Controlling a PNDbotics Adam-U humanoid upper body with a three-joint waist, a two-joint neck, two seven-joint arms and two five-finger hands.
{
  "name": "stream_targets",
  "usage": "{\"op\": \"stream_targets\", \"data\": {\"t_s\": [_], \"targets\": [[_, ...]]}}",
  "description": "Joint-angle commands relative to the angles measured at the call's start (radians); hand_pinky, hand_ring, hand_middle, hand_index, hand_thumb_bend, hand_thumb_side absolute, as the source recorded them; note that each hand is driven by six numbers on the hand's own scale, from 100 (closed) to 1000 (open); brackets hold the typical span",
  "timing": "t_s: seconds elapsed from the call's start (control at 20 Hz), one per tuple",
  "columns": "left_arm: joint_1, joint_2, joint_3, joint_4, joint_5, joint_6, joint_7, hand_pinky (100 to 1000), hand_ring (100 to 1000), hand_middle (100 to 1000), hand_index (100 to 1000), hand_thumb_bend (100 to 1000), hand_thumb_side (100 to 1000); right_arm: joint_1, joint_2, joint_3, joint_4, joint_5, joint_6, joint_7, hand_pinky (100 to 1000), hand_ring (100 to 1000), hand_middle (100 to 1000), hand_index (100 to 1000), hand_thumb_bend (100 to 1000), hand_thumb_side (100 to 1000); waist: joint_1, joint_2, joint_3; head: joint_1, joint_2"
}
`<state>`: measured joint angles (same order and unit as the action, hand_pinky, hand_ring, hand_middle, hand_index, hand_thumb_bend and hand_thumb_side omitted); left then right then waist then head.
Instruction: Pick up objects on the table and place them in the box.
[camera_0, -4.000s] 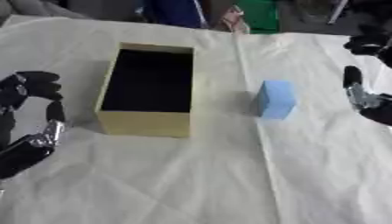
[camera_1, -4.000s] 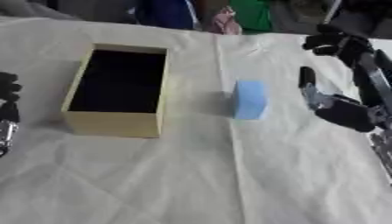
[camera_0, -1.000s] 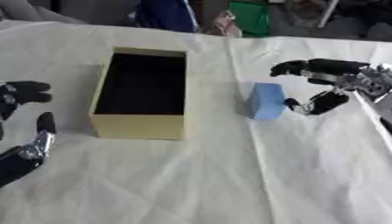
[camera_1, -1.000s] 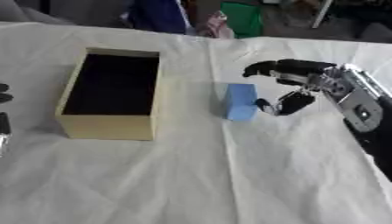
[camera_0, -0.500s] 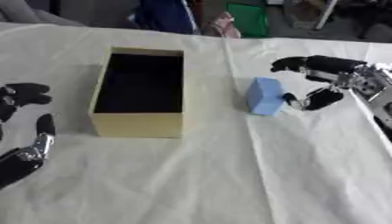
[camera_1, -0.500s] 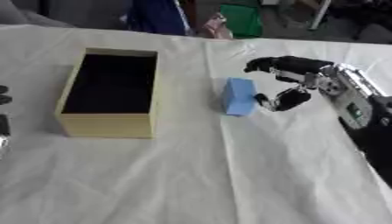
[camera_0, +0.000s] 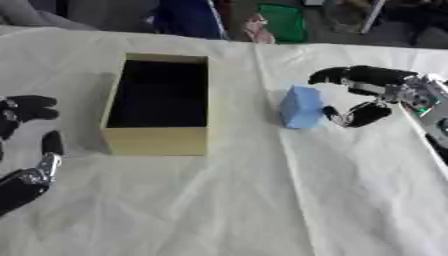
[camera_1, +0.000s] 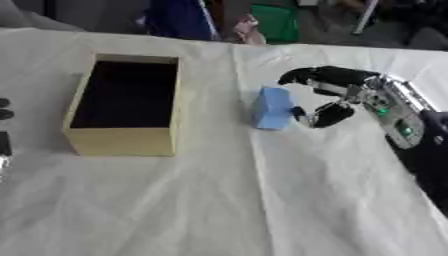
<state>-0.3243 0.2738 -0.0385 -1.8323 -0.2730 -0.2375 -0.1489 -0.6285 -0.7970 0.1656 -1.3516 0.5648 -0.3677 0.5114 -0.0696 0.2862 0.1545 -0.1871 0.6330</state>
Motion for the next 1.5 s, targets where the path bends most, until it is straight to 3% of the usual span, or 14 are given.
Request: {"op": "stream_targets", "data": {"t_s": [0.05,0.3,0.55,0.85,1.1,1.35,1.5], "targets": [[-0.005,0.022,0.003,-0.013,0.001,-0.001,-0.001,843,743,742,715,100,265,-0.001,-0.061,-0.021,-0.073,-0.044,0.006,0.010,927,1000,967,1000,100,298,0.001,-0.022,-0.003,-0.006,-0.007],[-0.007,0.021,0.003,-0.013,0.002,0.000,-0.001,843,744,742,715,100,265,0.011,-0.062,0.000,-0.127,-0.090,0.016,0.044,929,1000,977,1000,100,302,0.000,-0.022,-0.003,-0.008,-0.009],[-0.009,0.019,0.002,-0.015,0.004,-0.001,-0.001,842,744,742,714,100,265,-0.002,-0.019,0.039,-0.115,-0.032,0.006,0.076,932,1000,1000,1000,100,324,0.005,-0.023,0.001,-0.011,-0.013],[-0.008,0.018,0.000,-0.015,0.006,-0.002,-0.003,842,745,742,714,100,265,-0.025,0.031,0.052,-0.054,0.038,-0.008,0.061,928,1000,999,1000,100,315,0.009,-0.023,0.000,-0.012,-0.014],[-0.006,0.016,0.000,-0.015,0.006,-0.002,-0.003,842,746,743,715,100,264,-0.051,0.061,0.044,0.001,0.125,-0.021,-0.011,902,1000,971,1000,100,318,0.013,-0.023,-0.001,-0.015,-0.016],[-0.005,0.015,0.000,-0.014,0.005,-0.002,-0.004,842,746,743,715,100,263,-0.058,0.078,0.051,0.031,0.262,-0.060,-0.131,840,975,837,927,100,369,0.015,-0.021,-0.001,-0.017,-0.015],[-0.005,0.014,0.000,-0.014,0.004,-0.002,-0.004,842,747,744,715,100,263,-0.056,0.081,0.058,0.035,0.329,-0.082,-0.168,834,959,841,933,100,395,0.014,-0.021,-0.002,-0.018,-0.014]]}}
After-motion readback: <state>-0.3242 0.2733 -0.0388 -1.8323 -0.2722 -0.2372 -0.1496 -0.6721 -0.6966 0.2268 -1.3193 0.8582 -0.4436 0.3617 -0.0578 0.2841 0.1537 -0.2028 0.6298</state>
